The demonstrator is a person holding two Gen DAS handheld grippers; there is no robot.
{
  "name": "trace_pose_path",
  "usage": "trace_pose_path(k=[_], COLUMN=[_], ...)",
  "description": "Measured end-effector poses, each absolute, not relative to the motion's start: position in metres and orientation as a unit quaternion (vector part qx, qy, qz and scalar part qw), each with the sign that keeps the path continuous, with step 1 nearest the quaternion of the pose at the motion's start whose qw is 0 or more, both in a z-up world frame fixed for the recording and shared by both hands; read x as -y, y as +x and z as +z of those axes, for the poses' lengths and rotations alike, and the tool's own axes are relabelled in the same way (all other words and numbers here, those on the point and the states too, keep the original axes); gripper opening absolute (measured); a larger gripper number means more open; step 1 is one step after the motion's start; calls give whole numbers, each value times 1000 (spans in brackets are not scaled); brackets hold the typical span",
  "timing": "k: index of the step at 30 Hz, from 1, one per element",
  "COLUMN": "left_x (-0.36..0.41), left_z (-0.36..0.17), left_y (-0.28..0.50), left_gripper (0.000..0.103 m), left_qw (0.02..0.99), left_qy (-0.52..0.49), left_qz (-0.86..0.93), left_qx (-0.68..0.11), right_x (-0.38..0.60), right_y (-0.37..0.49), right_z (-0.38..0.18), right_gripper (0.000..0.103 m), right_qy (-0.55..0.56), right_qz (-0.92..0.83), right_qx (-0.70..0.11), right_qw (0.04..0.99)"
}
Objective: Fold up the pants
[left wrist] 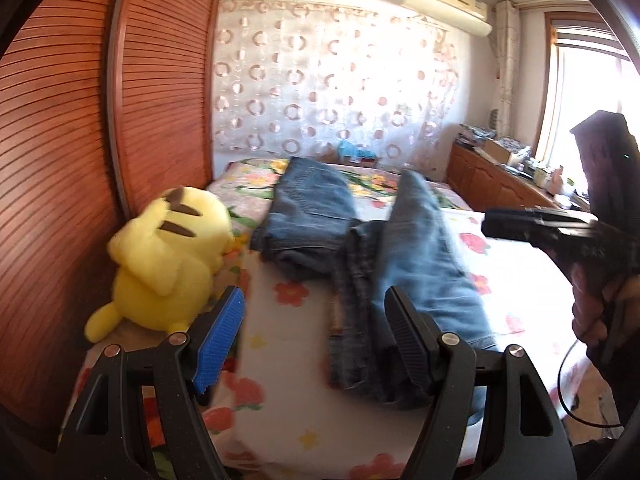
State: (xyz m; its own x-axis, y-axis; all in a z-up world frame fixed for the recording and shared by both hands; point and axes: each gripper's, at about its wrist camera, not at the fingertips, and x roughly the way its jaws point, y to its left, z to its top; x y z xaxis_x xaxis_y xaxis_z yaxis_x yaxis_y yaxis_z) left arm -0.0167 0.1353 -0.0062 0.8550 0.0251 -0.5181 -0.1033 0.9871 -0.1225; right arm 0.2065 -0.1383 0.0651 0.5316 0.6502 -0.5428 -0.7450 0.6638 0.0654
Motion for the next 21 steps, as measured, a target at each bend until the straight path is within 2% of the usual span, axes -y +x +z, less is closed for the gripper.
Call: trace_pose_path(k=[6,8,11,13,17,19,20,21], left_x=[-107,-101,-96,-97,-101,-103,-104,-104], left_z=[-24,-34,-48,-57,-57,-62,-67,-71], left_y=[18,29,40,41,19,15,15,15], left_gripper=[74,67,50,6,5,5,5,5], left_qw=[950,943,936,930,937,934,931,930], left_qy=[-83,-89,-87,-100,-99,-105,-102,-99], left_qz=[-18,-33,-34,-42,-35,-35,-32,-30], left_qx=[-299,-318,-339,-352,-333,-340,-348,-354], right_x=[163,161,151,146,147,144,141,138], right_y=[237,245,258,266,279,284,287,295], right_z=[57,56,45,41,43,44,43,40], right_gripper=[51,51,51,51,52,60,67,69], right_qy=[-99,-99,-100,-99,-88,-81,-76,-71], right_qz=[349,338,326,322,327,333,337,343], right_qx=[-276,-281,-292,-297,-302,-303,-303,-305], right_qw=[890,893,894,893,891,889,888,886])
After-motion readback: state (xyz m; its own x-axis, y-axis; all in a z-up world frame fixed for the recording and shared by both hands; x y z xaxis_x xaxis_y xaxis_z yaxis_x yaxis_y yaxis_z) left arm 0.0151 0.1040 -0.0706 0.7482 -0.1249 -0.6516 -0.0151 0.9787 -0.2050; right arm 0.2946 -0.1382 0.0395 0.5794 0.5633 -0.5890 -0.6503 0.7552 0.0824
